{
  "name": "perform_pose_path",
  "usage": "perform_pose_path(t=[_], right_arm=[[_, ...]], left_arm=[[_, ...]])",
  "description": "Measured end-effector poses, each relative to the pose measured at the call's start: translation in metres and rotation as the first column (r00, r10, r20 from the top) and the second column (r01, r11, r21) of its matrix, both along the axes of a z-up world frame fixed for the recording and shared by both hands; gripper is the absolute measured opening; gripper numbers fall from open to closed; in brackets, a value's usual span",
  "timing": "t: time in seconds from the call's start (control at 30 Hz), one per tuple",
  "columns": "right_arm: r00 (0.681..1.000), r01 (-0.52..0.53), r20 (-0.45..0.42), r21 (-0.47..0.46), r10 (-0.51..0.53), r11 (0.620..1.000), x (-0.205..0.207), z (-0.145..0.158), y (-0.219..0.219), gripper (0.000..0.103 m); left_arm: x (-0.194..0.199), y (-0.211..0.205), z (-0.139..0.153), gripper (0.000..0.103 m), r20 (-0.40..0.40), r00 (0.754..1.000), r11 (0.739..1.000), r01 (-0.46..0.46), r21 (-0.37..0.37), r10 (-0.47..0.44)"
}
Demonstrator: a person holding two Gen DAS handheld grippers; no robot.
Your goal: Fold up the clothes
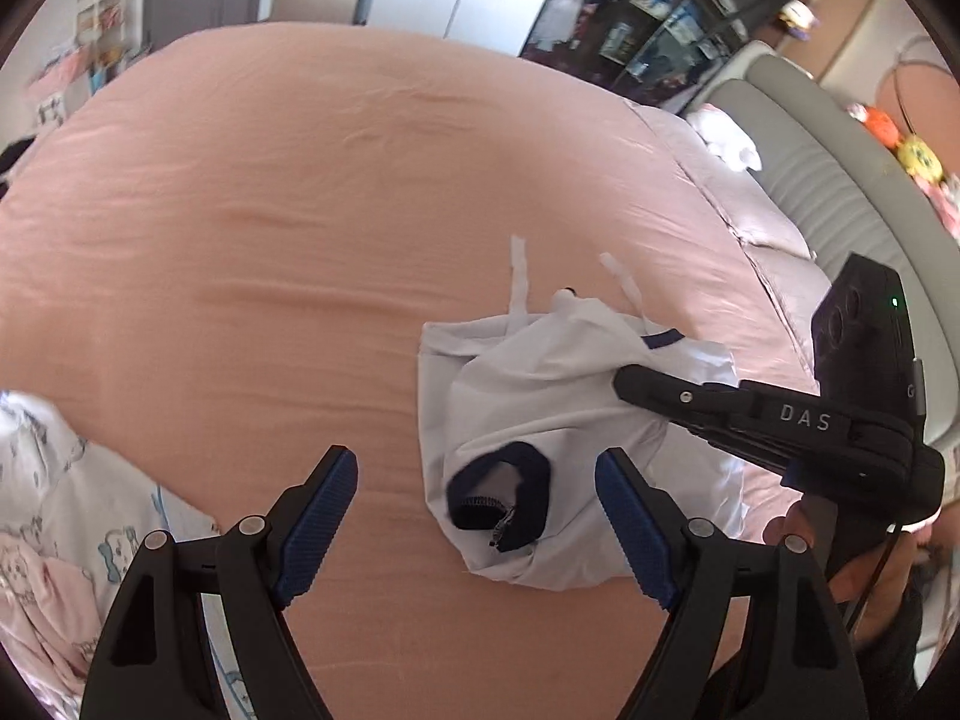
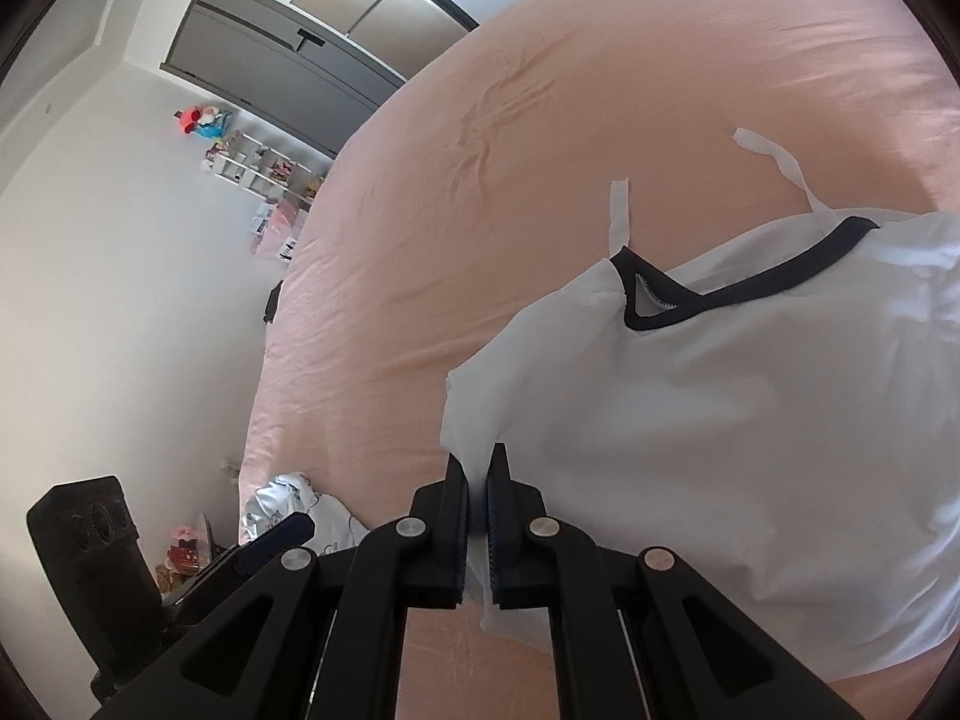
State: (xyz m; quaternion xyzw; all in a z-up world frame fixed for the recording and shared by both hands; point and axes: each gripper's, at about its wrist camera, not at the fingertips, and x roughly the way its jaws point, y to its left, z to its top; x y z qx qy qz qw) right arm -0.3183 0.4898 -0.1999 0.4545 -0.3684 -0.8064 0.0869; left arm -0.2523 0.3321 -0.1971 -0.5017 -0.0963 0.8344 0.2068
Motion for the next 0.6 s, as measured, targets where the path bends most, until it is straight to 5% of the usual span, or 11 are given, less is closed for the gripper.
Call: perform_pose_path(t=[0.1, 0.23, 0.4, 0.6], right_arm=[[1.0, -0.003, -0.002, -0.008, 0.003, 1.0, 0.004, 0.0, 0.0, 0.003], [1.0, 0.001, -0.014, -0.02, -0.001, 1.0, 0.004, -0.002, 0.004, 0.003], [0.999, -0.008, -0.042, -0.055, 0.005, 0.998, 0.004, -0.002, 0.007, 0.003], [0.998, 0.004, -0.057, -0.083, -0.009, 0.997, 0.008, -0.003, 0.016, 0.003]], left_arm=[[-0.011, 0.012, -0.018, 0.082, 0.055, 0.998, 1.0, -0.004, -0.02, 0.005], [-0.022, 0.02, -0.055, 0.081, 0.16, 0.987, 0.998, -0.006, 0.055, -0.003], [-0.025, 0.016, -0.068, 0.081, 0.17, 0.984, 0.995, -0.07, 0.067, 0.058], [-0.024, 0.014, -0.063, 0.081, 0.113, 0.987, 0.99, -0.106, -0.093, 0.116]])
